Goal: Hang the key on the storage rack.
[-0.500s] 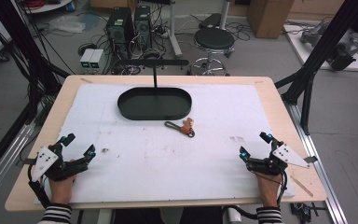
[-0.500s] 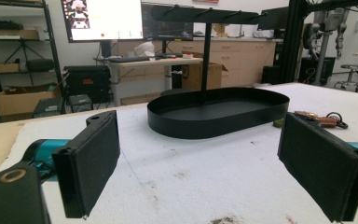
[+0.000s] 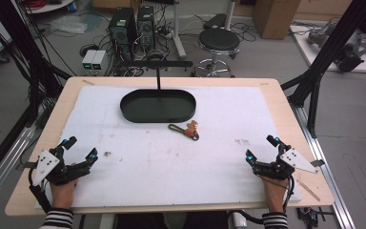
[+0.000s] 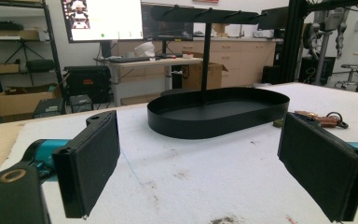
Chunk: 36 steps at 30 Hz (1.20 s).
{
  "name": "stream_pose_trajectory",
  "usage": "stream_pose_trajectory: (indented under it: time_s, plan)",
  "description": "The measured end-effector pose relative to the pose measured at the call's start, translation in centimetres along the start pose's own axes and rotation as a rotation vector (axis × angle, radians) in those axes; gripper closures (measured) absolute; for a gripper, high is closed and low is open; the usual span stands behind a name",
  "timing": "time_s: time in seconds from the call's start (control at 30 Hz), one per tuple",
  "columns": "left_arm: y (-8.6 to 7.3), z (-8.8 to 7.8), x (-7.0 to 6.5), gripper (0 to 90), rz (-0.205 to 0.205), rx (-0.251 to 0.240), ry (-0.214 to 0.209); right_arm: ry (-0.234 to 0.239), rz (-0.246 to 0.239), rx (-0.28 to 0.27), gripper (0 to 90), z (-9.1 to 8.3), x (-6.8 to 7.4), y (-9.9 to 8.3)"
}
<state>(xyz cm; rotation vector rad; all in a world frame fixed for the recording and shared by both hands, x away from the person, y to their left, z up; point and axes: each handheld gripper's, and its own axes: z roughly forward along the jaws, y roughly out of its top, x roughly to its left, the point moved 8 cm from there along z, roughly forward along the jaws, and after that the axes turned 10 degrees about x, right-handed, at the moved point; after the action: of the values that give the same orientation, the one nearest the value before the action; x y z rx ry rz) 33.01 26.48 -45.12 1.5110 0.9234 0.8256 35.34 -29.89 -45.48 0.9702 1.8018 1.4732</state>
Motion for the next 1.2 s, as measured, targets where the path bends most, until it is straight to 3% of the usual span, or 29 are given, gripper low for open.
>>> stream_pose_trajectory:
  time_s: [0.4, 0.53, 0.67, 0.77, 0.97, 1.2]
  plan:
    - [0.0, 0.0, 0.0, 13.3, -0.008, 0.001, 0.0, -0.004, 0.01, 0.02, 0.4, 0.2, -0.1, 0.0]
    - [0.0, 0.0, 0.0, 13.3, -0.009, 0.0, -0.002, 0.033, 0.024, 0.063, 0.4, 0.8, -0.1, 0.1]
    - [0.0, 0.0, 0.0, 13.3, -0.011, 0.0, -0.004, 0.077, -0.003, 0.084, 0.4, 1.5, 0.5, 2.1]
    - [0.0, 0.0, 0.0, 13.3, -0.009, 0.001, -0.003, 0.108, -0.055, 0.129, 0.4, 2.4, 0.8, 4.3]
    - [0.0, 0.0, 0.0, 13.3, -0.012, -0.001, -0.005, 0.169, -0.105, 0.193, 0.4, 4.6, 1.2, 8.5]
    - [0.0, 0.0, 0.0, 13.3, -0.009, 0.002, -0.004, 0.223, -0.168, 0.281, 0.4, 7.2, 2.3, 10.9]
